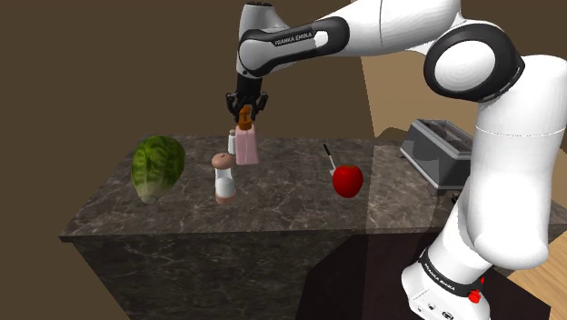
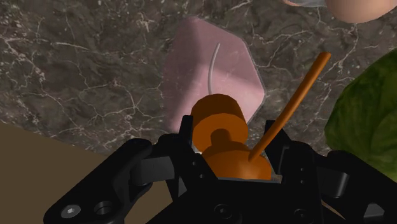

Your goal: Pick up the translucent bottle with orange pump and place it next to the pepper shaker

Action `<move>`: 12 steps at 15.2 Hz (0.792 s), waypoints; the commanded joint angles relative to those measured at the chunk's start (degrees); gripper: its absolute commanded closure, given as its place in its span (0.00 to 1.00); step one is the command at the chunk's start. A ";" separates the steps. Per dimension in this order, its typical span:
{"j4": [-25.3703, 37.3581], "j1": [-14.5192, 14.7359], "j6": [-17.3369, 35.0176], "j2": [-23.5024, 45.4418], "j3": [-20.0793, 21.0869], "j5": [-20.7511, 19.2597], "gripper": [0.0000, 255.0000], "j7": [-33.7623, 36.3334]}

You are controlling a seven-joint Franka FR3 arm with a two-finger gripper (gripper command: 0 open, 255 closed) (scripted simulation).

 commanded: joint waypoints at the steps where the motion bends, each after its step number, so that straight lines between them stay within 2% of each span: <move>1: -1.08 -0.05 1.39 0.26 -0.01 0.03 1.00 -0.06; 10: -5.50 -0.07 7.52 1.97 0.03 0.08 1.00 0.03; 12: -5.48 -0.07 7.51 1.99 0.03 0.08 1.00 0.03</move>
